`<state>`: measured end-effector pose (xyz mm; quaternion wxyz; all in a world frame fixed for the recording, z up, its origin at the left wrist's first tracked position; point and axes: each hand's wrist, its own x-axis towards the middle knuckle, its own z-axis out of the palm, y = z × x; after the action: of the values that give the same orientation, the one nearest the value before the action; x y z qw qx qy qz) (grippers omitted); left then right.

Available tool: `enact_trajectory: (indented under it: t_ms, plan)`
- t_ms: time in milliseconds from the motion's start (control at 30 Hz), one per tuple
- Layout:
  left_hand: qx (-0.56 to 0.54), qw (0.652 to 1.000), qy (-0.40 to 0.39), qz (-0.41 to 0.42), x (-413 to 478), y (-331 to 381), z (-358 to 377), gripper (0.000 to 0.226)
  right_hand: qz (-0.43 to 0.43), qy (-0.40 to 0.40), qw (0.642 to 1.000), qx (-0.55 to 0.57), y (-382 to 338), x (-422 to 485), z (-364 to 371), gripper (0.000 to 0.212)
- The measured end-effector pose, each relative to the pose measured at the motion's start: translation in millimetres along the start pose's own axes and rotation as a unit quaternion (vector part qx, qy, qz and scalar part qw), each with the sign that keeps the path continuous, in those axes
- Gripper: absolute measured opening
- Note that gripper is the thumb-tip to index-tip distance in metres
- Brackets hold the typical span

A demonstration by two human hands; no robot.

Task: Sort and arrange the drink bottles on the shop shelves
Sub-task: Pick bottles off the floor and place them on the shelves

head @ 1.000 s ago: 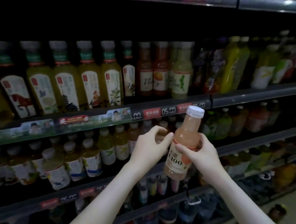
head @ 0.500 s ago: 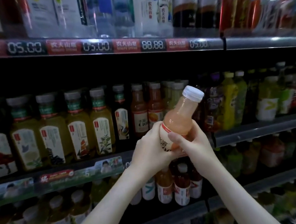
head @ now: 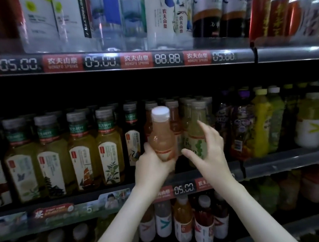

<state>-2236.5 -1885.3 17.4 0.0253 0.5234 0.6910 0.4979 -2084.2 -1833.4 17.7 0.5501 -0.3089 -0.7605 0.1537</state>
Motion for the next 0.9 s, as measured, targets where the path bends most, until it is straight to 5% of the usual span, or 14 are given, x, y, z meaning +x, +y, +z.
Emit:
enact_trajectory:
  t_ms: [100, 267, 500, 600, 700, 800, 900]
  plan:
    - [0.046, 0.998, 0.002, -0.047, 13, -4, 3, 0.066, 0.072, 0.025, 0.996, -0.056, 22, 8, 0, 0.087]
    - [0.085, 0.993, -0.029, -0.073, 30, 0, 9, 0.071, 0.185, -0.070, 0.980, -0.016, 44, 25, 7, 0.098]
    - [0.141, 0.986, 0.005, -0.092, 31, 4, 22, 0.093, 0.180, -0.069, 0.981, -0.039, 56, 28, 7, 0.095]
    - [0.147, 0.988, 0.043, -0.036, 21, 6, 26, 0.111, 0.180, -0.071, 0.981, -0.031, 57, 28, 5, 0.095]
    - [0.203, 0.965, 0.127, 0.105, 14, 9, 33, 0.113, 0.165, -0.071, 0.983, -0.020, 55, 25, 3, 0.097]
    - [0.235, 0.919, 0.171, 0.266, 11, 14, 47, 0.102, 0.132, -0.037, 0.990, -0.041, 54, 17, -7, 0.085]
    - [0.198, 0.905, 0.165, 0.340, 3, 29, 68, 0.082, 0.110, 0.015, 0.990, -0.087, 57, 9, -26, 0.071]
